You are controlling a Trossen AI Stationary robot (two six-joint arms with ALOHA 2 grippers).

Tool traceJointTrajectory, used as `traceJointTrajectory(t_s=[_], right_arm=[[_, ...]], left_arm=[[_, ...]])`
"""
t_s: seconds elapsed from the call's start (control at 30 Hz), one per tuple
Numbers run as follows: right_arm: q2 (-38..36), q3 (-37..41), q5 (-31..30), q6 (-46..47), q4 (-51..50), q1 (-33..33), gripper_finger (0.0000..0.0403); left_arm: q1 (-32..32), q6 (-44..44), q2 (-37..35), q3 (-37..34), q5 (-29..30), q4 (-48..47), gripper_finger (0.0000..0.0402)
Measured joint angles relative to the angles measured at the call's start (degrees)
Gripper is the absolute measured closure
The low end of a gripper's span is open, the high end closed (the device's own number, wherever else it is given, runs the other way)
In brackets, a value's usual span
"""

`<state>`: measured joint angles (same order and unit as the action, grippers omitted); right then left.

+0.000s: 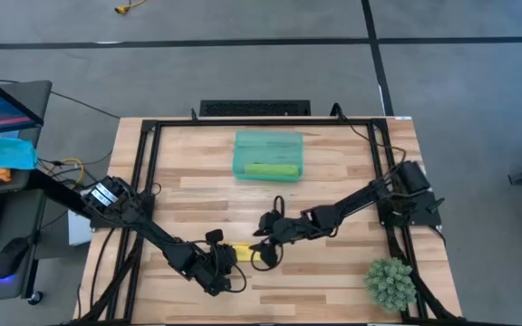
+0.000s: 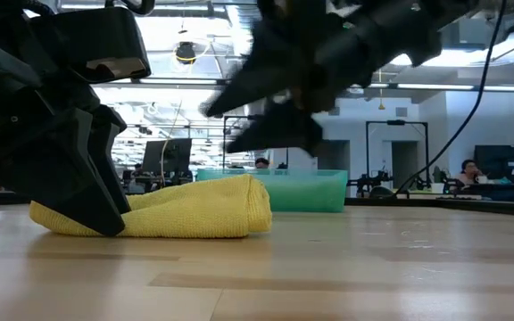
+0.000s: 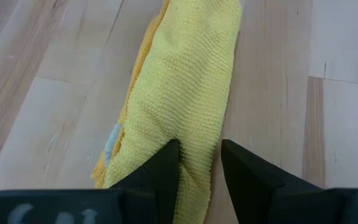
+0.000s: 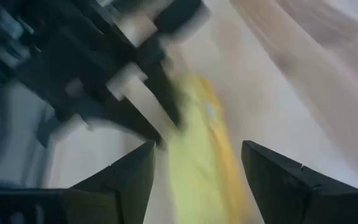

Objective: Roll microfiber towels into tight, uniform cylinder then place into a basket
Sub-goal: Put the rolled yellow microfiber towel into the green bin

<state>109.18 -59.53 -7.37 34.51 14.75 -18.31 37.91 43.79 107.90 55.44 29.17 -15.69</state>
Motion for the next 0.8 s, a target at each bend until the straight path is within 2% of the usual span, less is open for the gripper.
traceJointTrajectory(t_s=[0.23,0.43,0.67,0.8], right_arm=[[5.5,-2.8,0.0,-0.5,-1.4,0.2,0.0140],[10.6,-5.1,2.5,-0.5,-0.8,0.5,0.0140],[10.9,-6.3,3.2,0.2,-5.6,0.5,0.0142],[10.9,-6.1,6.4,1.1,-4.9,0.6,0.0157]], left_arm=[[0.0,0.0,0.0,0.0,0.1,0.3,0.0288],[0.2,0.1,0.0,0.0,0.1,0.1,0.0288],[0.2,0.0,0.0,0.0,0.4,0.2,0.0288],[0.1,0.0,0.0,0.0,0.6,0.2,0.0275]])
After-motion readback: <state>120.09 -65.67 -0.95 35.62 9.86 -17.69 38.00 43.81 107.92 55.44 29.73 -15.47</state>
